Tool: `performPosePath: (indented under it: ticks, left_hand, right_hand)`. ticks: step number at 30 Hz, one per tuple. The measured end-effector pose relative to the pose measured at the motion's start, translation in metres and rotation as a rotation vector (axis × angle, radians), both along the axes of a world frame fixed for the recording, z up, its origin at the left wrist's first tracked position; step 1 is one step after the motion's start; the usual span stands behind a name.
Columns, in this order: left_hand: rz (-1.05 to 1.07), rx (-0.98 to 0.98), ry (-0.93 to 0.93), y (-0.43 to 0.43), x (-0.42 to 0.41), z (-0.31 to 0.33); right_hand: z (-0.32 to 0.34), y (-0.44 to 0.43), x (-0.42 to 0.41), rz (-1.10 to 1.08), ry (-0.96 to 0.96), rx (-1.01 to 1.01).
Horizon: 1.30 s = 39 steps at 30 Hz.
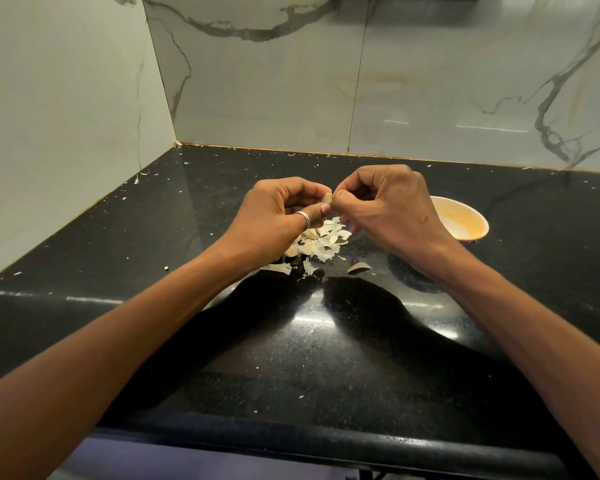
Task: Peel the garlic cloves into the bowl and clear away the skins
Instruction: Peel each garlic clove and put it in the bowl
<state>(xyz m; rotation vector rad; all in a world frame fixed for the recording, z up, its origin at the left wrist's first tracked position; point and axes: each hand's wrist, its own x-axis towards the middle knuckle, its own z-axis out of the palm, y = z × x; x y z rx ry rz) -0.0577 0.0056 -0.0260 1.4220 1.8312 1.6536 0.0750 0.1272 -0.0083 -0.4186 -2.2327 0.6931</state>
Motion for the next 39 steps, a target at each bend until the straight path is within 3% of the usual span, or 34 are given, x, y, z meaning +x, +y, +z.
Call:
performPosePath:
  ticks: [9,14,28,39]
  left_hand:
    - [-0.059,0.012,-0.18,-0.001,0.006,0.004]
    - [-0.085,0.022,-0.344,0.0,0.003,0.005]
    - [-0.044,0.126,-0.65,0.004,-0.007,0.007]
    - [-0.104,0.038,-0.451,0.0,-0.003,0.006]
  right_hand:
    - [0.001,0.005,-0.003,0.09,0.019,-0.38]
    - [0.002,0.005,-0.003,0.145,0.043,-0.485]
    - [0.007,-0.002,-0.001,0.168,0.048,-0.484]
    - [0.006,-0.001,0.003,0.125,-0.031,-0.309]
